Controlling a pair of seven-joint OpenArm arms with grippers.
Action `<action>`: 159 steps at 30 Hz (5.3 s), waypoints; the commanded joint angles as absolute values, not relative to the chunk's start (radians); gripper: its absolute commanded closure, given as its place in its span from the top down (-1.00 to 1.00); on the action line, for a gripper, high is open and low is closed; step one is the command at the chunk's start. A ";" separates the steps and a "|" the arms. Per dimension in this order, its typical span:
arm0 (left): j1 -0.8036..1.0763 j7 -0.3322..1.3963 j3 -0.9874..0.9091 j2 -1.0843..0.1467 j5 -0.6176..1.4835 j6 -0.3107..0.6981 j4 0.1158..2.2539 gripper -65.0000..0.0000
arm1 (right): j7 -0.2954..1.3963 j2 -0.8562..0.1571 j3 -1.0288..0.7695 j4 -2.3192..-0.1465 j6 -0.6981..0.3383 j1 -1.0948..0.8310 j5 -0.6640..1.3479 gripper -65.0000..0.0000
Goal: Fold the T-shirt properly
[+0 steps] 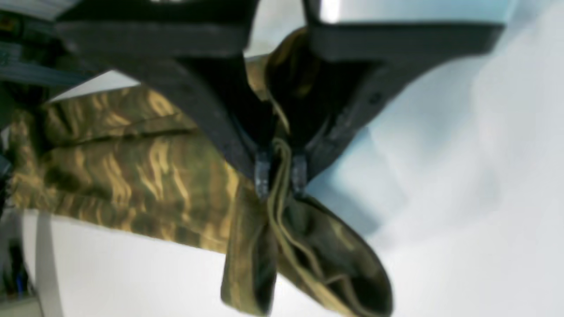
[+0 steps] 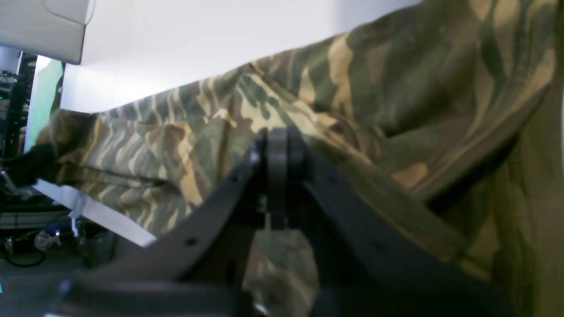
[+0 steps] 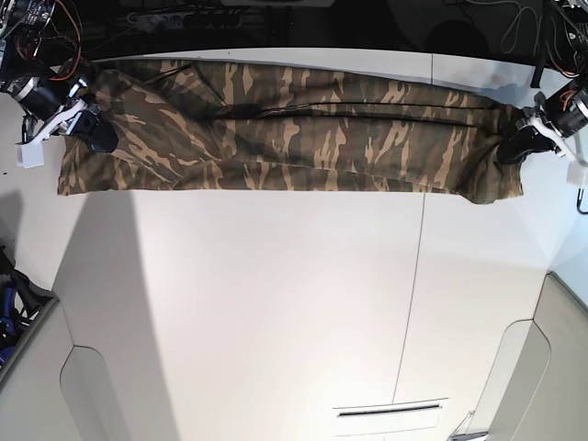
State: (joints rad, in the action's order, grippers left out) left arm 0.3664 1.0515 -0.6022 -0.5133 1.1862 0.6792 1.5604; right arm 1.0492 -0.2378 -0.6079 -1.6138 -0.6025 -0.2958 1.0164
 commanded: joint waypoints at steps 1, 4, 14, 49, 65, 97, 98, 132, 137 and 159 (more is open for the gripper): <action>0.364 1.046 -0.610 -0.535 1.208 0.698 1.614 -1.00 | 1.036 -0.252 -0.615 -1.631 -0.606 -0.289 1.040 -1.00; 0.364 1.080 -0.610 -0.533 1.209 0.698 1.729 -1.00 | 1.036 -0.252 -0.615 -1.631 -0.606 -0.289 1.040 -1.00; 0.366 1.112 -0.576 -0.469 1.212 0.665 2.071 -1.00 | 1.036 -0.252 -0.615 -1.631 -0.606 -0.289 1.040 -1.00; 0.366 0.871 0.140 -0.111 0.660 0.516 1.987 0.25 | 1.032 -0.252 -0.733 -1.697 -0.607 -0.289 1.024 0.00; 0.366 0.871 0.254 -0.111 0.676 0.516 1.987 0.25 | 0.984 -0.304 -0.852 -1.690 -0.598 -0.294 0.860 0.37; 0.366 0.871 0.254 -0.111 0.676 0.516 1.987 0.25 | 0.942 -0.302 -0.634 -1.496 -0.599 -0.291 0.856 -0.34; 0.366 0.871 0.254 -0.111 0.676 0.517 1.987 0.25 | 0.941 -0.302 -0.634 -1.496 -0.599 -0.291 0.856 -0.55; 0.367 0.906 0.121 -0.119 0.697 0.595 2.106 0.25 | 0.979 -0.450 -0.700 -1.747 -0.599 -0.205 0.960 -1.00; 0.369 0.910 0.017 -0.120 0.659 0.595 2.090 0.25 | 0.991 -0.426 -0.697 -1.867 -0.599 -0.205 0.992 -1.00; 0.410 0.916 -0.098 -0.118 0.698 0.572 1.829 0.25 | 1.003 -0.184 -0.109 -2.135 -0.598 -0.175 0.772 -1.00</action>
